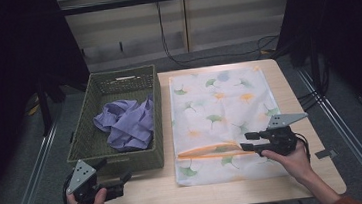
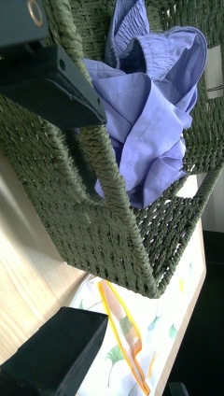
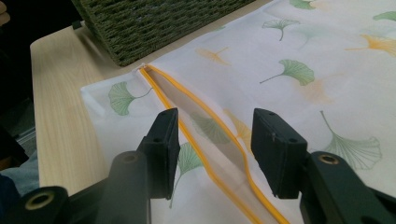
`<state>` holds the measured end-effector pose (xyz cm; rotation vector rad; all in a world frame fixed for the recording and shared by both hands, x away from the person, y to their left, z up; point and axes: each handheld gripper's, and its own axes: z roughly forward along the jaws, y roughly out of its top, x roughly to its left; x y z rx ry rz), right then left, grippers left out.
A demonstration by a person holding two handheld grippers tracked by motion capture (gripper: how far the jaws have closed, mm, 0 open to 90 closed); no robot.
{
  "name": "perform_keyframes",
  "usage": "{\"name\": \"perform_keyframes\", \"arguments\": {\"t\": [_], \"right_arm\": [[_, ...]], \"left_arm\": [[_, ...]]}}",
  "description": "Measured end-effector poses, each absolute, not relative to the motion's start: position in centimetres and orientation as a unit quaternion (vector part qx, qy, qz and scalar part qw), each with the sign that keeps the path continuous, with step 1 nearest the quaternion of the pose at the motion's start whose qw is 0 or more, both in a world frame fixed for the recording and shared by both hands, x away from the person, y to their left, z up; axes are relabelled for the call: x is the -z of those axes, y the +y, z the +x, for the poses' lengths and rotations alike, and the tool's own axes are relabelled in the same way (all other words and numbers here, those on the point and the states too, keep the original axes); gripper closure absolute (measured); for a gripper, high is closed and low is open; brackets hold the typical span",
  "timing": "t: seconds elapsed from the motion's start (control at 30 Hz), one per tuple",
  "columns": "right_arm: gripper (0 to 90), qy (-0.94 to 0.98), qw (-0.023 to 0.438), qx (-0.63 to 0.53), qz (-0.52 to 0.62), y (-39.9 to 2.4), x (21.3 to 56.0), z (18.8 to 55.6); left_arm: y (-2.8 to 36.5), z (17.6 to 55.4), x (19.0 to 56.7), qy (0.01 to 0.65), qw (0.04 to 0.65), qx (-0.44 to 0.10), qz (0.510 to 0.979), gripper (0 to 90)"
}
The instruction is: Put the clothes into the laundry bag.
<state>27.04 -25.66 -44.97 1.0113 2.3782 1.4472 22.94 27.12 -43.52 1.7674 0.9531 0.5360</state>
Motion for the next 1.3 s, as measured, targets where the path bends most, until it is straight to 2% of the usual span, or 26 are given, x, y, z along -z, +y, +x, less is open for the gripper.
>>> {"name": "perform_keyframes", "arguments": {"t": [0.73, 1.03, 1.3], "right_arm": [[44.8, 0.818, 0.075, -0.467, 0.327, -22.0, 44.0, 31.9], [51.4, 0.829, 0.067, -0.447, 0.33, -22.3, 46.4, 32.3], [50.4, 0.847, 0.057, -0.406, 0.338, -22.2, 48.7, 32.1]], "left_arm": [[26.9, 22.9, 43.6, 0.376, 0.503, -0.221, 0.746, 4.3], [26.9, 22.9, 43.5, 0.374, 0.505, -0.218, 0.746, 4.2], [26.9, 23.0, 43.6, 0.375, 0.505, -0.216, 0.747, 4.3]]}}
